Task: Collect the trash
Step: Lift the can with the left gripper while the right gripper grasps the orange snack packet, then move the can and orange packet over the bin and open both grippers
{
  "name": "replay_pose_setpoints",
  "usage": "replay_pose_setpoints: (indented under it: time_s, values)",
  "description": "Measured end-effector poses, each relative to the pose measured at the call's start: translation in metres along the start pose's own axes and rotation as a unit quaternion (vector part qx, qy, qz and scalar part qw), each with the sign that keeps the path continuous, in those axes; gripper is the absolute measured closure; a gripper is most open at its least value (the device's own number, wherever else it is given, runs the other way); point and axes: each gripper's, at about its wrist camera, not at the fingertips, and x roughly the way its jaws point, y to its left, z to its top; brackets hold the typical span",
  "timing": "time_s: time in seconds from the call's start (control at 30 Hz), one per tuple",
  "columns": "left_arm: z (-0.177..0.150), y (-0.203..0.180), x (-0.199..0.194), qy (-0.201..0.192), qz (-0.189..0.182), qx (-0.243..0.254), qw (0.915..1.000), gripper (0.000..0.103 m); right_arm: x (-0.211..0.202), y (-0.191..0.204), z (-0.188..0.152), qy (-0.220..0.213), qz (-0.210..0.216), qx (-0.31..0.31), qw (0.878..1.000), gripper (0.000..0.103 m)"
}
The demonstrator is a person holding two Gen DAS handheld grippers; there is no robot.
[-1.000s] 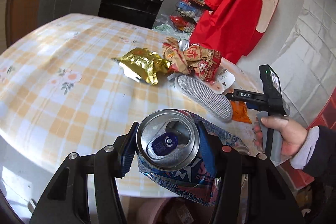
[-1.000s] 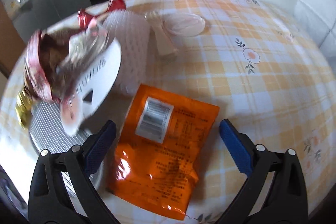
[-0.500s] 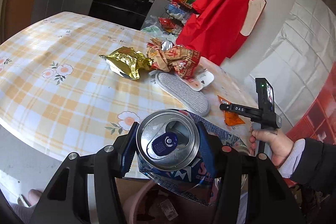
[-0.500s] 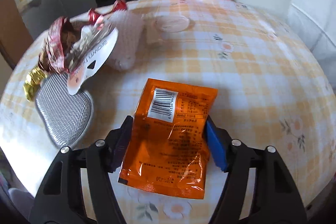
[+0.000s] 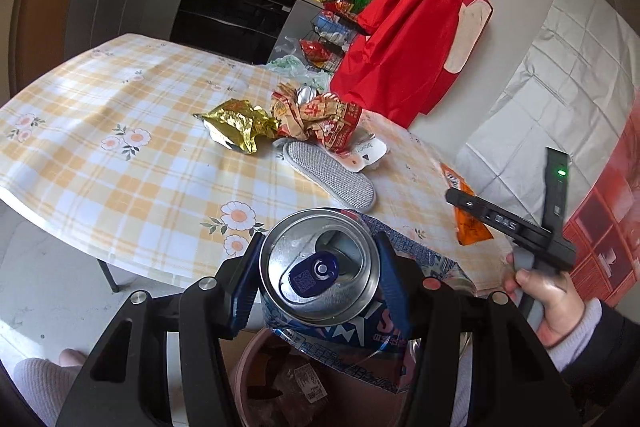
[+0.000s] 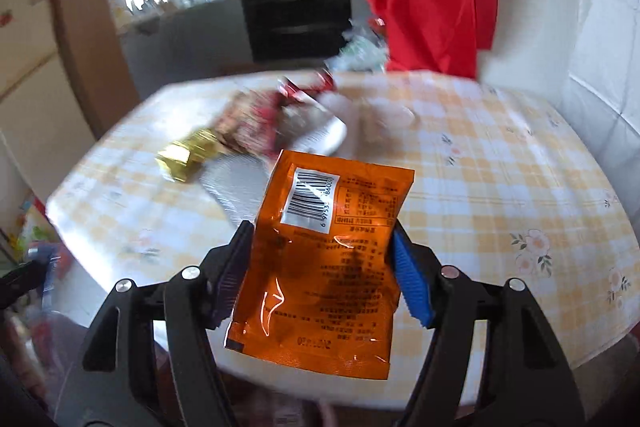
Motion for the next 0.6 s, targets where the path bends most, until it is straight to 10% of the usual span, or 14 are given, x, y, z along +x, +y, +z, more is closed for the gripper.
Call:
replay_pose_setpoints:
  time_s: [0.2,0.6]
  values:
    - [-0.001,-0.006,-0.027,-0.011,0.015,0.01,0.9998,0.05,-0.066,0.03,-0.03,-0.051,0.052,0.022,0.997,0.036]
    - [-0.014,-0.018,-0.077,-0.038,0.042,0.019,0.9982,0.05,-0.085,0.059,-0.082,-0.019,0.091,0.038,0.995,0.036]
